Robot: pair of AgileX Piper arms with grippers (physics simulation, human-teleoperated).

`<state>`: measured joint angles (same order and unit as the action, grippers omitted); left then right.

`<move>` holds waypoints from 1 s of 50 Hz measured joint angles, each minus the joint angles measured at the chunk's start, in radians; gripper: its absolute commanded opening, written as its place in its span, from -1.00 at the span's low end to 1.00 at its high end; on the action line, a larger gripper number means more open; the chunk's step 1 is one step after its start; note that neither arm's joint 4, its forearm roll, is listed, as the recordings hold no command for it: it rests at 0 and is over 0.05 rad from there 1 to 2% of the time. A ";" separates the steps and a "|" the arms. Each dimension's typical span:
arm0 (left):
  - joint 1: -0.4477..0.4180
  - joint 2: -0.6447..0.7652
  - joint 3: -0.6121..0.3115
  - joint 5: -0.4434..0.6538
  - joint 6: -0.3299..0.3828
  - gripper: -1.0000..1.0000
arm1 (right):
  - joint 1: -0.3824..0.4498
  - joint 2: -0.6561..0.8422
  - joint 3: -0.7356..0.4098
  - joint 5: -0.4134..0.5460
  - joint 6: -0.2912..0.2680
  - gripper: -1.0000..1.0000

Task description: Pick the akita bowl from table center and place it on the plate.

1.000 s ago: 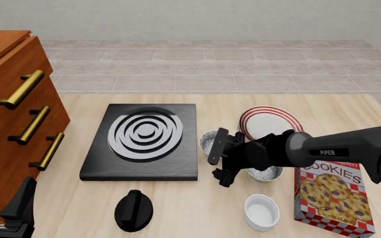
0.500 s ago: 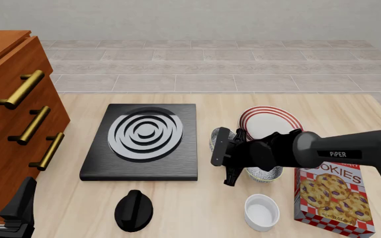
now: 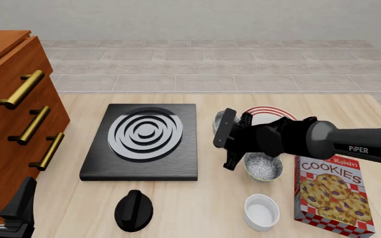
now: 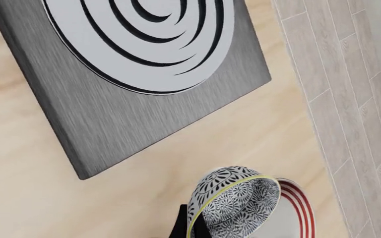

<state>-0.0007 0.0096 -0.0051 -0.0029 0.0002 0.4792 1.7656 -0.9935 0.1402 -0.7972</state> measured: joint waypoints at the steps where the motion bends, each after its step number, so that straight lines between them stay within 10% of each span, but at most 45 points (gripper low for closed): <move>1: 0.000 0.000 0.000 0.000 0.000 1.00 | -0.004 -0.002 -0.003 0.002 0.006 -1.00; 50: 0.000 0.000 0.000 0.000 0.000 1.00 | -0.311 0.026 -0.115 -0.021 0.116 -1.00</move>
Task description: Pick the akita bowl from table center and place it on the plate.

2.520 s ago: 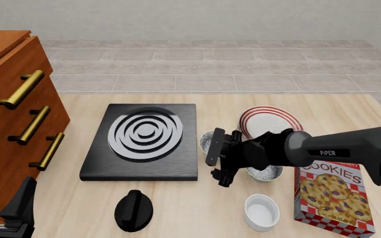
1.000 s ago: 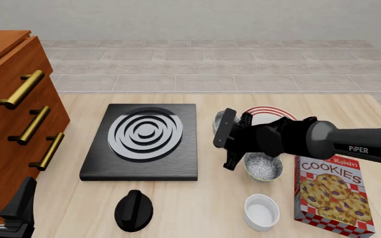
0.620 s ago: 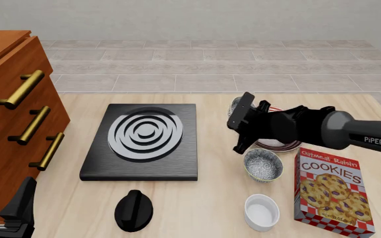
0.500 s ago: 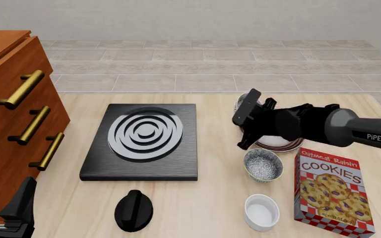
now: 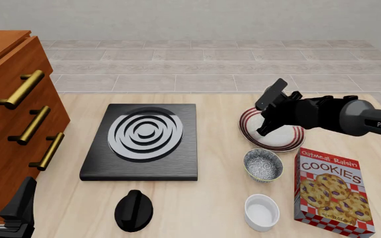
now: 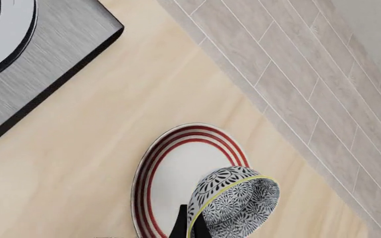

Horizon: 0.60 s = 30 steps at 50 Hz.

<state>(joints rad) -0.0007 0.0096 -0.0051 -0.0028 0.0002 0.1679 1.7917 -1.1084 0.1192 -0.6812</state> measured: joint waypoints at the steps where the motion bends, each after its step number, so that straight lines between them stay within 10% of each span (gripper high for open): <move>1: 0.000 0.000 0.000 0.000 0.000 1.00 | -0.006 0.002 -0.002 0.001 -0.001 -1.00; 30: 0.000 0.000 0.000 0.000 0.000 1.00 | -0.044 0.130 -0.078 0.111 -0.115 -1.00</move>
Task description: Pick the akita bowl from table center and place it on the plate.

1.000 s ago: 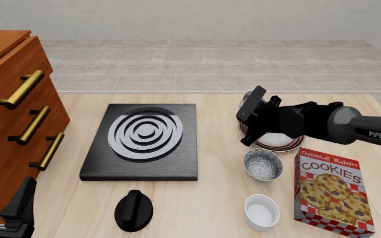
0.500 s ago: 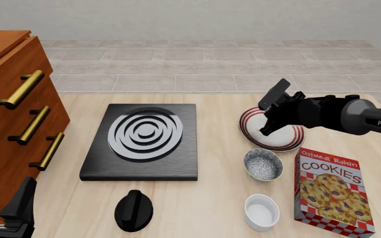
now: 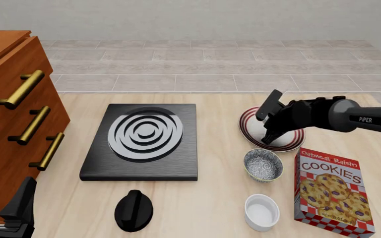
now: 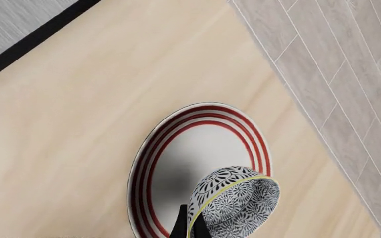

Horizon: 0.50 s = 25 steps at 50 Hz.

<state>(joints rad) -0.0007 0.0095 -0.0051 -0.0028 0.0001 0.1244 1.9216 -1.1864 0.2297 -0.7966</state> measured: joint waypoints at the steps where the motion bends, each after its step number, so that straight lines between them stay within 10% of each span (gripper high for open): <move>1: 0.000 0.000 0.000 0.000 0.000 1.00 | -0.002 0.004 -0.002 0.001 -0.005 -1.00; 25: 0.000 0.000 0.000 0.000 0.000 1.00 | -0.007 0.051 -0.011 0.016 -0.052 -1.00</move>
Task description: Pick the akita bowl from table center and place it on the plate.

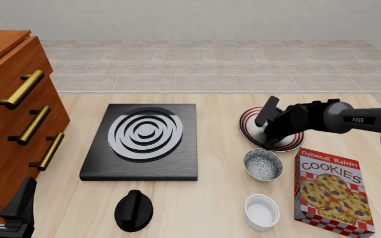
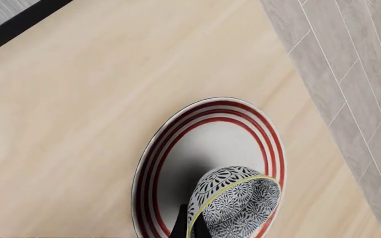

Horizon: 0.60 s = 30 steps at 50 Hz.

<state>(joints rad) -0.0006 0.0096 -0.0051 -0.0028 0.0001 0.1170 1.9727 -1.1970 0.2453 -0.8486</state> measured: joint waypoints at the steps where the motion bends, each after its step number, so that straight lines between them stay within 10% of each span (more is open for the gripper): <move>1: 0.000 0.000 0.000 0.000 0.000 1.00 | -0.001 0.000 0.001 -0.001 -0.002 1.00; 30: 0.000 0.000 0.000 0.000 0.000 1.00 | -0.009 -0.027 0.029 -0.037 -0.029 1.00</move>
<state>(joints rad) -0.0007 0.0095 -0.0051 -0.0028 0.0001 0.1080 1.9457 -1.1679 0.2086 -0.8777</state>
